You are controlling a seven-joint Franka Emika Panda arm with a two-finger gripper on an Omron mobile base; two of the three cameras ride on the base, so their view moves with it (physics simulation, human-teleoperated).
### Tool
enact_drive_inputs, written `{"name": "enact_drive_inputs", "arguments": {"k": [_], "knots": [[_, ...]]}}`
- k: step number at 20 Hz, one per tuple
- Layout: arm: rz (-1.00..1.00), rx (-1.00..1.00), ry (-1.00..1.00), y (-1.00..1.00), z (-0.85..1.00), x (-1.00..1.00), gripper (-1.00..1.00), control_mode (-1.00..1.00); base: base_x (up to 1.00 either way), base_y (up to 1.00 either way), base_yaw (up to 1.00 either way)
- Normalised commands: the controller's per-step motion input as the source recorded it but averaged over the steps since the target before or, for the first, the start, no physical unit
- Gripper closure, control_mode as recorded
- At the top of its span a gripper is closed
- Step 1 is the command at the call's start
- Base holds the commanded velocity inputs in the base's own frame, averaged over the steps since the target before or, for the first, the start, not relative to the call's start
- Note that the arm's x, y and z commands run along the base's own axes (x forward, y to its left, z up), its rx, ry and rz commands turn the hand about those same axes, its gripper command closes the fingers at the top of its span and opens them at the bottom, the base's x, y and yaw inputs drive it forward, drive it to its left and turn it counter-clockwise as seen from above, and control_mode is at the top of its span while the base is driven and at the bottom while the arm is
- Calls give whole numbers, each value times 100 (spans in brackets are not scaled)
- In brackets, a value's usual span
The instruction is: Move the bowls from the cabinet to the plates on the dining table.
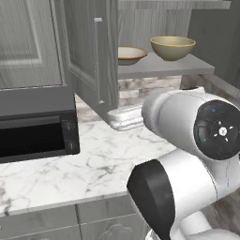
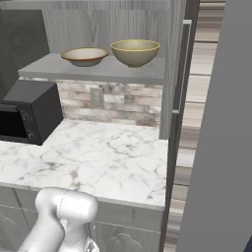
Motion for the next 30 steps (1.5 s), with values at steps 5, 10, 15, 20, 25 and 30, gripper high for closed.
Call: {"name": "enact_drive_inputs", "arguments": {"k": [5, 10, 15, 20, 25, 30], "knots": [[47, 0, 0, -8, -10, 11, -100, -100, 0, 0, 0], [42, 0, -2, -20, -1, 14, -100, -100, 0, 0, 0], [37, 0, 0, -22, 2, 17, -100, -100, 0, 0, 0], [33, 0, 0, -11, 1, 24, -100, -100, 0, 0, 0], [31, 0, -3, 0, 1, 28, -100, -100, 0, 0, 0], [29, 0, -2, 0, 5, 30, -100, -100, 0, 0, 0]]}}
